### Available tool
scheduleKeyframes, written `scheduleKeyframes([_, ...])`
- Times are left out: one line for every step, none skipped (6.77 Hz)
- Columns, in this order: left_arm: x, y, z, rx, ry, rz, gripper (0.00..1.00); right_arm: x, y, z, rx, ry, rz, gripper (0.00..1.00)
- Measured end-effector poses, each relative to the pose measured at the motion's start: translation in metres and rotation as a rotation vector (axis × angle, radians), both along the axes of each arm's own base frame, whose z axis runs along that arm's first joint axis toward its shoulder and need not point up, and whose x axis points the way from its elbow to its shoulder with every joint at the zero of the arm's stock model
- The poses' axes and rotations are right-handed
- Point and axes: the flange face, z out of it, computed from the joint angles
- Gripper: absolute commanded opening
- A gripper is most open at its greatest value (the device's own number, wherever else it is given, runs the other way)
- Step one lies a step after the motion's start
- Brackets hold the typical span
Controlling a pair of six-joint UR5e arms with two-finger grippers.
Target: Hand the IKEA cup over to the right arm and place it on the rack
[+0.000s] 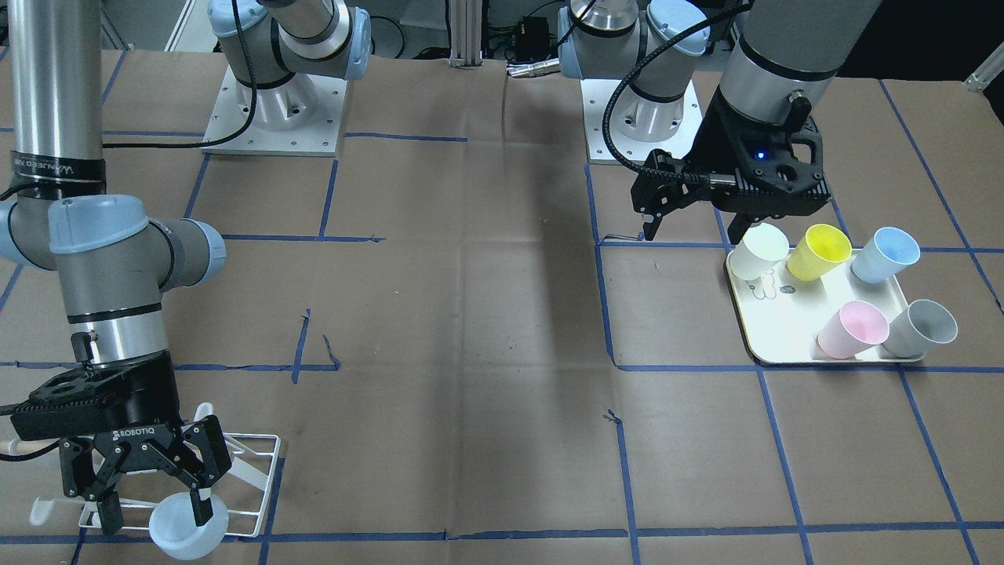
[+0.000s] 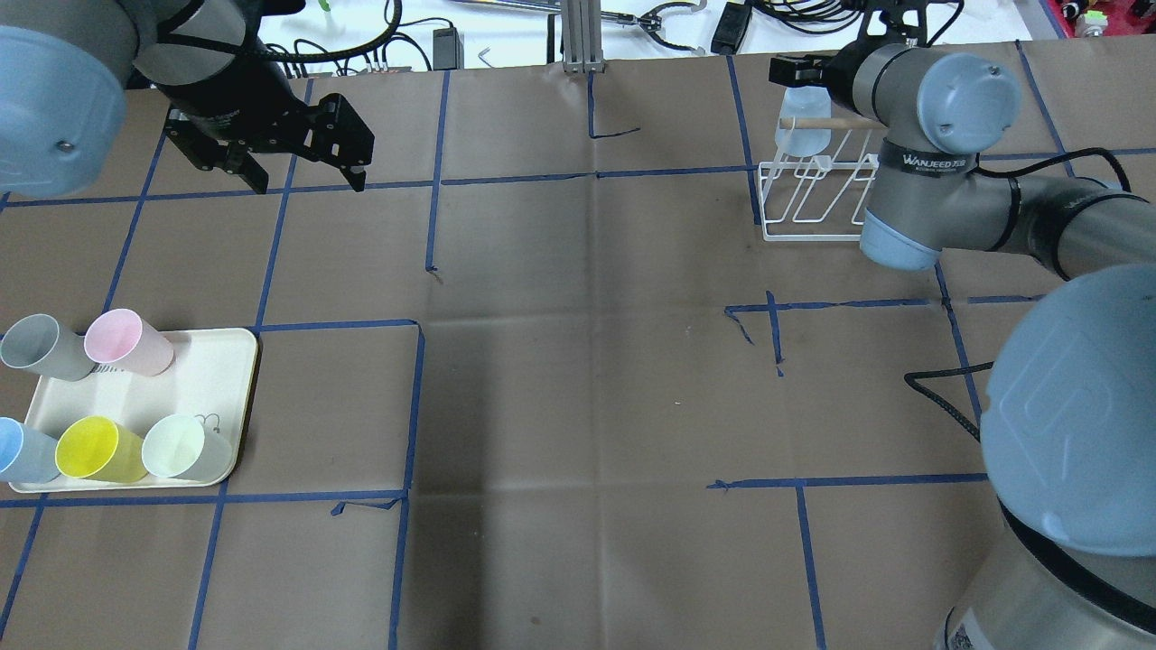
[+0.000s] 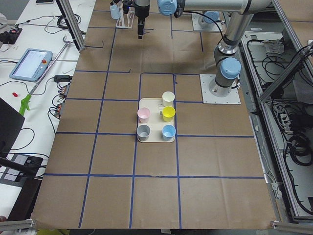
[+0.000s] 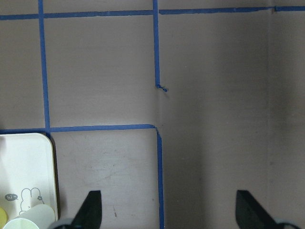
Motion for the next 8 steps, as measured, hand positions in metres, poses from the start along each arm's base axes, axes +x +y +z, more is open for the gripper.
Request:
scheduleKeyframes([0.000,0.000,0.000,0.001,0.000,-0.001,1.00,0.000,0.000,0.000,0.000,0.000,0.000,1.00])
scheduleKeyframes([0.000,0.001,0.000,0.002,0.000,-0.002,1.00,0.000,0.000,0.000,0.000,0.000,0.000,1.00])
scheduleKeyframes([0.000,0.001,0.000,0.002,0.001,-0.002,1.00,0.001,0.004,0.036,-0.025,-0.006,0.001,1.00])
scheduleKeyframes([0.000,0.001,0.000,0.005,-0.002,-0.002,1.00,0.003,0.017,0.098,-0.067,-0.023,0.001,1.00])
scheduleKeyframes([0.001,0.002,0.001,0.011,-0.007,-0.001,1.00,0.004,0.026,0.129,-0.083,-0.041,-0.004,1.00])
scheduleKeyframes([0.001,0.003,0.000,0.018,-0.010,0.000,1.00,0.005,0.029,0.138,-0.085,-0.048,-0.007,1.00])
scheduleKeyframes([0.001,0.003,0.000,0.022,-0.012,0.000,1.00,0.005,0.030,0.139,-0.083,-0.051,-0.008,1.00])
scheduleKeyframes([0.001,0.004,0.000,0.027,-0.013,0.000,1.00,0.006,0.031,0.140,-0.081,-0.052,-0.008,1.00])
